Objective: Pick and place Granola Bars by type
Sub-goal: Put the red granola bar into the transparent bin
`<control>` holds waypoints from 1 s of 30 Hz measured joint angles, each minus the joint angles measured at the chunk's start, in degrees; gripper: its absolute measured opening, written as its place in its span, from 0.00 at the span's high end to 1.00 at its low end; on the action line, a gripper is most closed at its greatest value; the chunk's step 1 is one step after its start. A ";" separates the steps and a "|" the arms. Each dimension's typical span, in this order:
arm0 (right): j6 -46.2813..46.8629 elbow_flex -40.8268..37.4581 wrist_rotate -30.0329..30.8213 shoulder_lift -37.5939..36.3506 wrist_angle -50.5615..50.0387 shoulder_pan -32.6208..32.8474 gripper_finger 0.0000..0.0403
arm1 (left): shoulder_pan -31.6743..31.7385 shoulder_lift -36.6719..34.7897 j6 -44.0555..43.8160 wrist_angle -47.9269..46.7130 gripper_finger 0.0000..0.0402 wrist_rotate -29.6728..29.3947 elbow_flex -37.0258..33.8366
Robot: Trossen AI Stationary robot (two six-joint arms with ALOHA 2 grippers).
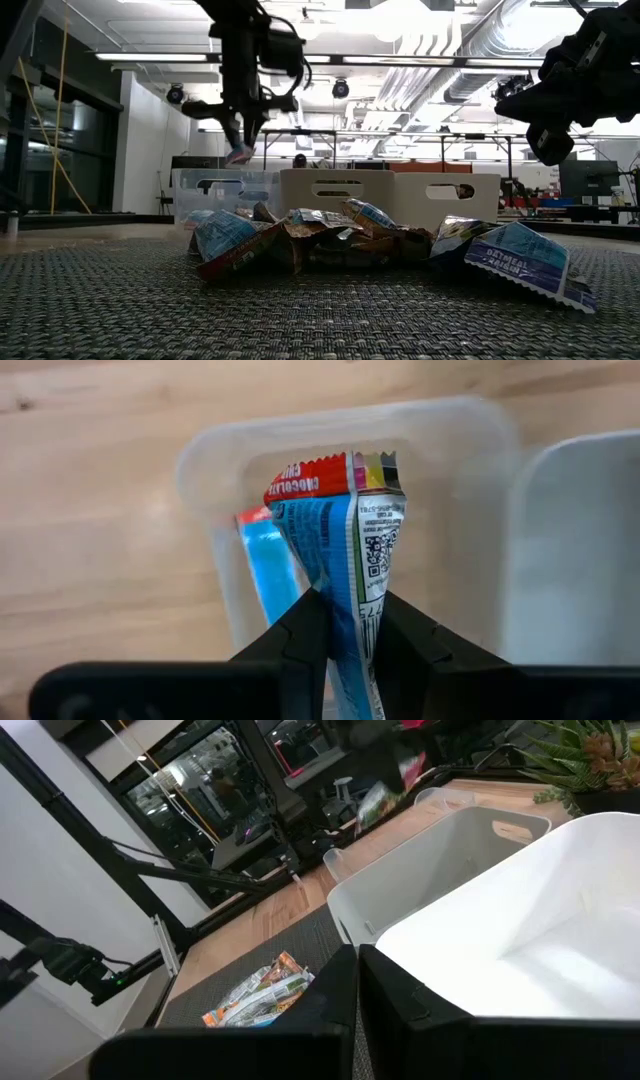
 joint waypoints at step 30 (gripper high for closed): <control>0.00 0.00 0.02 0.00 0.11 -0.01 1.00 | -3.73 4.00 2.02 0.94 0.45 -0.33 0.06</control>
